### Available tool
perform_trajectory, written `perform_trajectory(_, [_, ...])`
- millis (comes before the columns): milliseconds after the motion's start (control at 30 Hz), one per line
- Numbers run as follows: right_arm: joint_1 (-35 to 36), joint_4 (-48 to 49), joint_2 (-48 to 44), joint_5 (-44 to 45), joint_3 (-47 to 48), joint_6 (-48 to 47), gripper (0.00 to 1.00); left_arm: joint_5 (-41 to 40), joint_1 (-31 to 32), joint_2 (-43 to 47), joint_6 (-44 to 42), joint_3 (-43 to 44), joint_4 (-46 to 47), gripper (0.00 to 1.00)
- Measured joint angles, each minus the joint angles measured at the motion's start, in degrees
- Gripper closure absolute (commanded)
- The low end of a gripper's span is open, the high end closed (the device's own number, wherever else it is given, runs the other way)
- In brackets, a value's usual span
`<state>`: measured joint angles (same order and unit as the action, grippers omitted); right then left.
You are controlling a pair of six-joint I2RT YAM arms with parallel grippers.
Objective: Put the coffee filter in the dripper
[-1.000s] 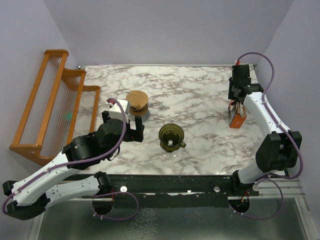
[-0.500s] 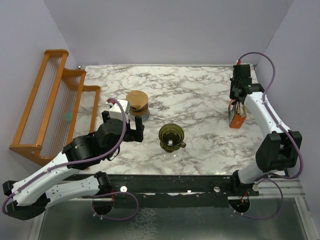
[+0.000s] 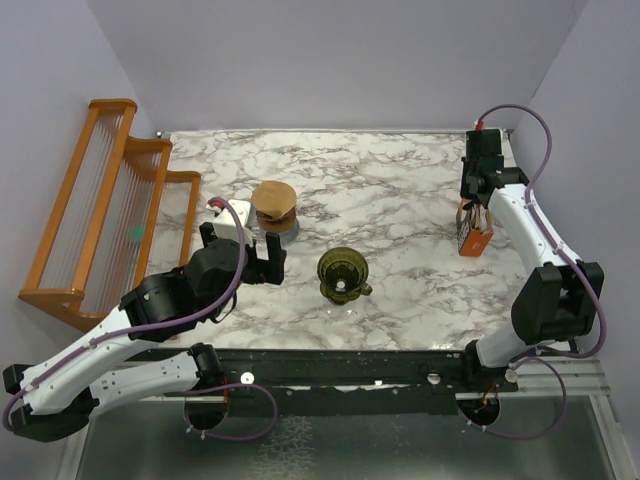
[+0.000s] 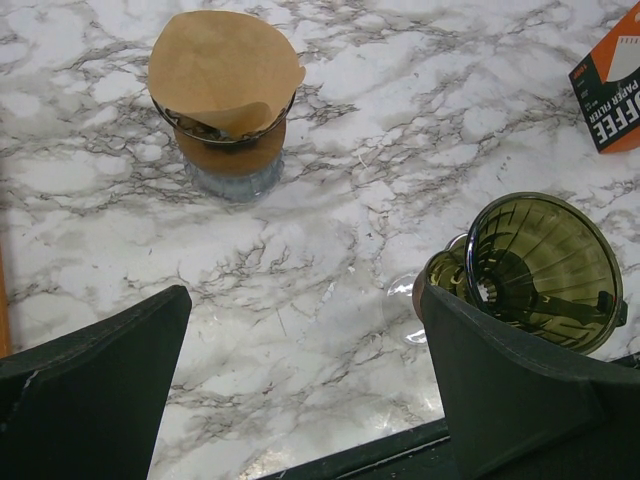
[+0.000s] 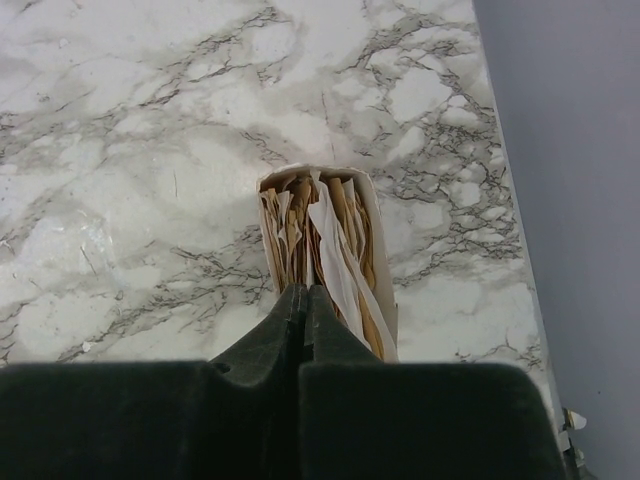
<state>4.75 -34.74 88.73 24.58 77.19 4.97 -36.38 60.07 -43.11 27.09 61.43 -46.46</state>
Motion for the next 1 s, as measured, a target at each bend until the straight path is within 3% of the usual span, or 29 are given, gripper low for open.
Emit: perform_trajectory(1000, [0.0, -1.9, -6.5, -2.4, 6.5, -0.1, 0.99, -0.1, 0.0, -0.9, 0.0, 0.0, -0.4, 0.01])
